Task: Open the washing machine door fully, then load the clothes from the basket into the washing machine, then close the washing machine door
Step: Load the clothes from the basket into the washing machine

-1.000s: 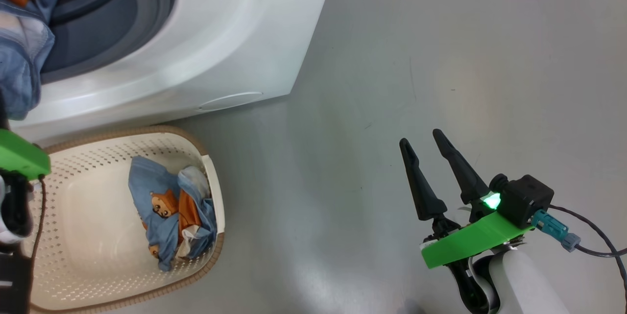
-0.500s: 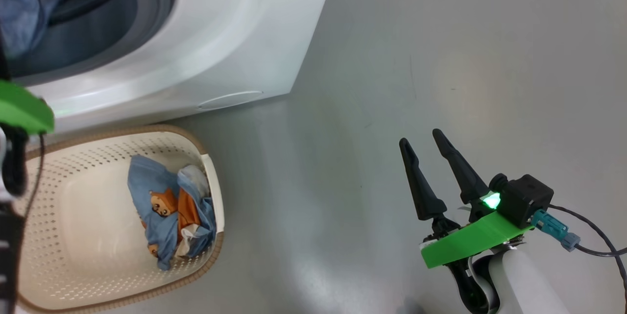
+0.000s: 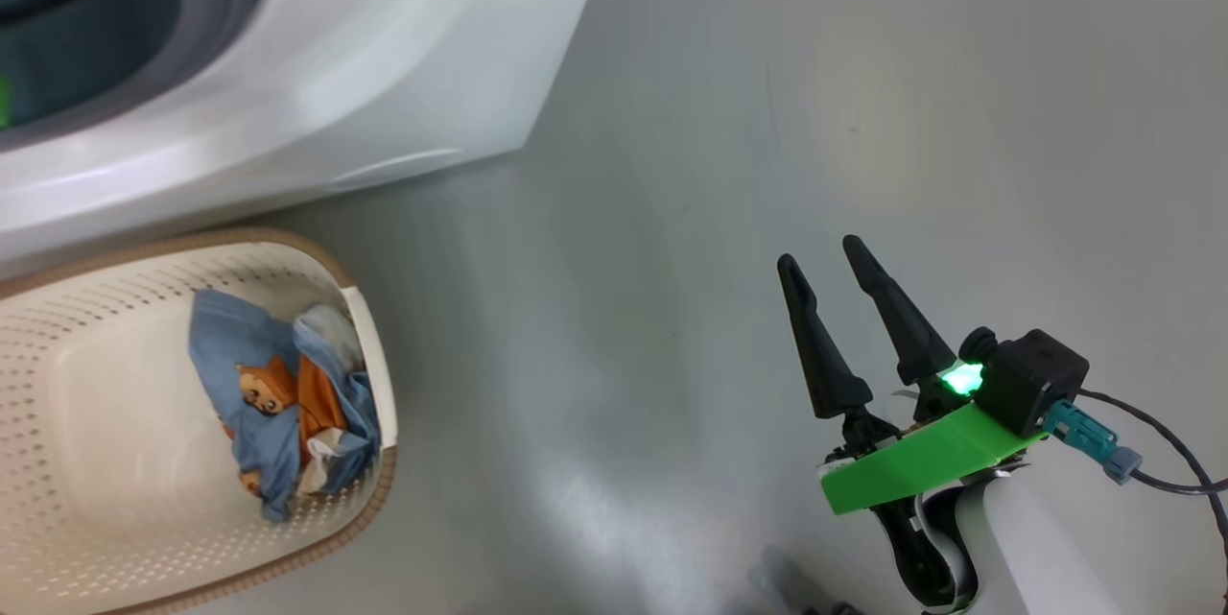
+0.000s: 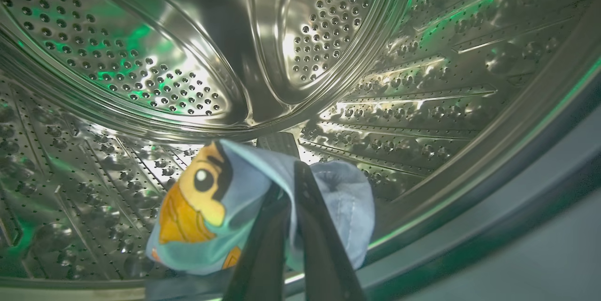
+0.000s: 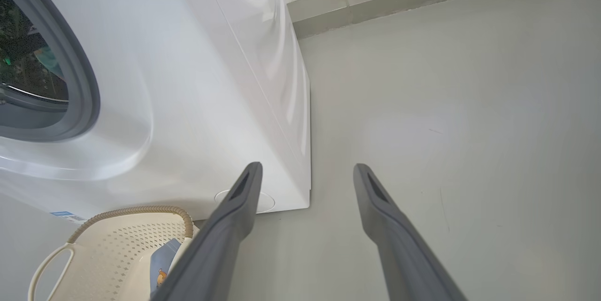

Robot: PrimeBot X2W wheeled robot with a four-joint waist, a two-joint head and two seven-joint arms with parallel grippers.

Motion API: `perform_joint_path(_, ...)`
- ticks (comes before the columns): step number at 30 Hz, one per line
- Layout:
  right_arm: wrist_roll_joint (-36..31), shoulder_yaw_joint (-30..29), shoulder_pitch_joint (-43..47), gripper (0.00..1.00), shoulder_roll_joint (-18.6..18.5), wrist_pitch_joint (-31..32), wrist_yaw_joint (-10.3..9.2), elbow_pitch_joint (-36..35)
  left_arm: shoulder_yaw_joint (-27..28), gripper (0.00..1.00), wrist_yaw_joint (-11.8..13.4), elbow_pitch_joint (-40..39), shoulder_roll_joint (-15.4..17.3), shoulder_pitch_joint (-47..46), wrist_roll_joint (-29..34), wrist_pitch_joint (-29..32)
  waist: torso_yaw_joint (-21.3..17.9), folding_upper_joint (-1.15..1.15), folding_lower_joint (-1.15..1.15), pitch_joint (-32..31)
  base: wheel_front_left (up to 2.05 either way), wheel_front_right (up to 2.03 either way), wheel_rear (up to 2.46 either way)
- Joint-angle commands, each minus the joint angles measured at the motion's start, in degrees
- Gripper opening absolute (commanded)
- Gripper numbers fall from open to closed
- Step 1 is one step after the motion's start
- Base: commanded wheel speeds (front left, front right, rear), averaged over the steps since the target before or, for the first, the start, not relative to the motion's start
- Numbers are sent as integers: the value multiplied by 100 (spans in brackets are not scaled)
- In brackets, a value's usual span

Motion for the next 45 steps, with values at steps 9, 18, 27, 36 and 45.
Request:
perform_joint_path(9, 173, 196, -50, 100, 7, -28, 9, -231, 43, 0, -154, 344, 556, -983, 209, -57, -230, 0, 0, 633, 0, 0, 0)
perform_joint_path(18, 196, 246, -93, 100, 7, -28, 9, -264, -155, 0, -320, 516, 599, -1645, 411, -667, -315, 0, 0, 849, 0, 0, 0)
perform_joint_path(27, 270, 406, -134, 100, 7, -28, 9, -211, -427, 0, -452, 1189, 612, -2049, 398, -12, -378, 0, 0, 893, 0, 0, 0)
perform_joint_path(36, 251, 375, -130, 100, 7, -28, 9, -141, -524, 100, -396, 1363, 547, -2021, 346, 108, -315, 0, 0, 774, 0, 0, 0)
perform_joint_path(45, 110, 147, -29, 100, 7, -28, 9, -97, -490, 100, -222, 1414, 330, -1484, 185, -311, -86, 0, 0, 382, 0, 0, 0)
